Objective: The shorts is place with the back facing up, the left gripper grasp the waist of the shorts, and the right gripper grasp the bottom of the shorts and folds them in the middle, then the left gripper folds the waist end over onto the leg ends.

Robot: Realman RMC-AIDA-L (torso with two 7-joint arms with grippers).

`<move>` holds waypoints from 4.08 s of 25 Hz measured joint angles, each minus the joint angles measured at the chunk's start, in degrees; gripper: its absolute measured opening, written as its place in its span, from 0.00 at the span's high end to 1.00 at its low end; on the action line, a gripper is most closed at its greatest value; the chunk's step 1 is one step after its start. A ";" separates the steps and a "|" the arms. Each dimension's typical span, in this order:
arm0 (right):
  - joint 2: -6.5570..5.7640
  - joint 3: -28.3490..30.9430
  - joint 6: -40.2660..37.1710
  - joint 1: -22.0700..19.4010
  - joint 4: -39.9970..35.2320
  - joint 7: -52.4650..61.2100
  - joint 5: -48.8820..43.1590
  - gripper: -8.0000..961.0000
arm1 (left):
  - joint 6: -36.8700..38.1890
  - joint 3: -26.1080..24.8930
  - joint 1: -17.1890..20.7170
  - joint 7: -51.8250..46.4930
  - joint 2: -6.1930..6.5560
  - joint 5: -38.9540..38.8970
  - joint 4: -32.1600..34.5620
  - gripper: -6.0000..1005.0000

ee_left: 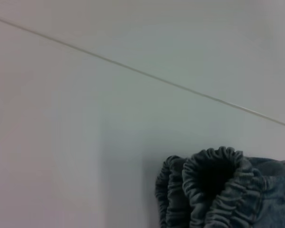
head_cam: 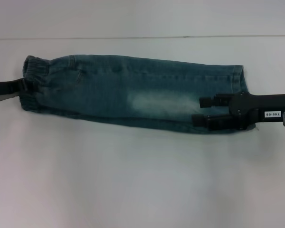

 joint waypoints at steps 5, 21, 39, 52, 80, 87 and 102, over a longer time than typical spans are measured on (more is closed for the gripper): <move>0.04 -0.20 0.39 0.00 0.00 -0.01 -0.03 0.14 | -0.12 0.27 0.02 0.79 -0.40 0.00 0.29 0.66; 1.96 0.24 16.29 1.86 6.00 -1.76 1.19 0.24 | 20.78 0.67 -0.18 2.45 -2.14 -11.03 16.37 0.84; 3.72 0.61 45.62 11.52 39.15 -52.71 45.72 0.92 | 25.23 10.99 -13.29 -2.05 -2.70 -15.84 21.02 0.88; 4.36 1.10 47.39 23.40 49.86 -53.32 36.94 0.98 | 28.23 12.42 -15.42 -4.46 -2.58 -16.31 25.39 0.88; 2.77 17.64 37.90 6.32 31.92 -35.10 27.37 0.96 | 26.55 14.05 -9.07 0.40 -5.86 -19.24 21.41 0.87; 2.46 17.92 34.61 2.38 28.57 -34.78 41.30 0.95 | 20.38 21.99 -10.72 7.25 -5.78 -28.22 6.87 0.84; 2.30 5.52 26.11 1.90 23.36 -23.38 41.06 0.93 | 23.05 21.72 -3.46 22.78 -5.74 -44.14 2.24 0.51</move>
